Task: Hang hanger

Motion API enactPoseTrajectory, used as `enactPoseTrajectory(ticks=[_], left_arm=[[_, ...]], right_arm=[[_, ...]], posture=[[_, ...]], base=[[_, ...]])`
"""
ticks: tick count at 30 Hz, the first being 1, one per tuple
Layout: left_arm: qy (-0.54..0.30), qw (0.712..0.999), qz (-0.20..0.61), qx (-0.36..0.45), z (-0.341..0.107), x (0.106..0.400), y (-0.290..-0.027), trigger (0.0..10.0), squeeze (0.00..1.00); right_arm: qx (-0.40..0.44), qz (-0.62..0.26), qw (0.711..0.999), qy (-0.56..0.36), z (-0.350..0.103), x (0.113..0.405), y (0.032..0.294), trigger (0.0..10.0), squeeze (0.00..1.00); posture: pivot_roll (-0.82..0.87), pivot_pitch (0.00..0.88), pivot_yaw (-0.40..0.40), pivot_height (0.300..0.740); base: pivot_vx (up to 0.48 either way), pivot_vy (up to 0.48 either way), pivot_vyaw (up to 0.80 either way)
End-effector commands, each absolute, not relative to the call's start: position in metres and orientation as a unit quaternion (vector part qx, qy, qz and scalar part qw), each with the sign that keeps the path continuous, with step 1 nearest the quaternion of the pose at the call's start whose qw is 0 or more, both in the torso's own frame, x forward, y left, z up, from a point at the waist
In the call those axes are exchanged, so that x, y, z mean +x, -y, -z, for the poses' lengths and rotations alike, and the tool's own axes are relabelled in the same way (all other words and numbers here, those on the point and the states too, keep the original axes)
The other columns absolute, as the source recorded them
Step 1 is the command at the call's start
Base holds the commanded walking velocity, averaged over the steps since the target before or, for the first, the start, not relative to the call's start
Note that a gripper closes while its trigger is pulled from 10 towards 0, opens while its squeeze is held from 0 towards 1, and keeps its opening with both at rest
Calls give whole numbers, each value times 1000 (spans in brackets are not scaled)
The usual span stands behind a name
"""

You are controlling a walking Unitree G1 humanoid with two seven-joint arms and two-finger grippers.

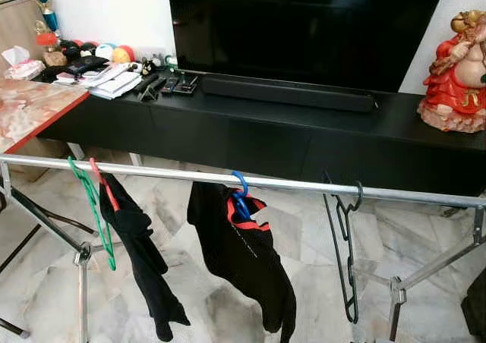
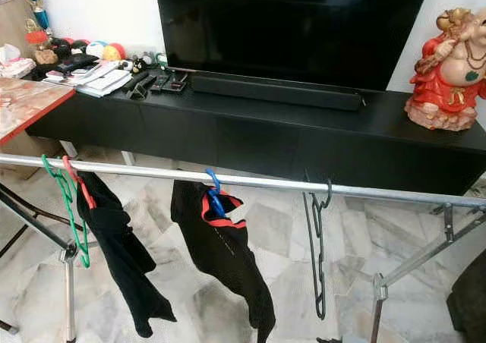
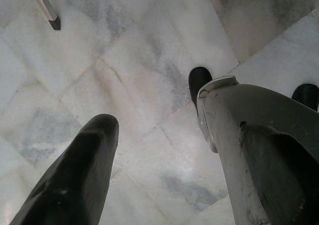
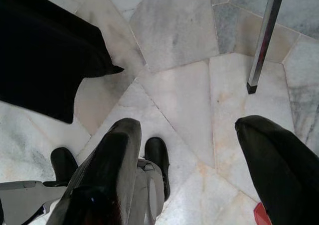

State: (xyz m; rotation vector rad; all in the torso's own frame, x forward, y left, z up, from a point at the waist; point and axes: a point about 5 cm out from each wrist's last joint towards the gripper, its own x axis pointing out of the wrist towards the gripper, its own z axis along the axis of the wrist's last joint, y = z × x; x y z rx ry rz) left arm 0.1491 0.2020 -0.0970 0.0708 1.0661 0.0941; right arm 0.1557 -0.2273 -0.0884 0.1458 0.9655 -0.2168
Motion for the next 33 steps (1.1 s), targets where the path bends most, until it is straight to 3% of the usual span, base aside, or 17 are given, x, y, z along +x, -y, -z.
enactPoseTrajectory(ticks=[1, 33], left_arm=[[-521, 852, -29, 33, 100, 143, -199, 10000, 0], [-507, 860, -42, 29, 95, 146, -218, 10000, 0]], right_arm=[[74, 112, 874, -467, 89, 152, 229, 10000, 0], [78, 119, 882, -449, 88, 153, 230, 10000, 0]], posture=[[-97, 33, -16, 740], [-98, 29, -18, 740]], base=[[0, 0, 0], [0, 0, 0]])
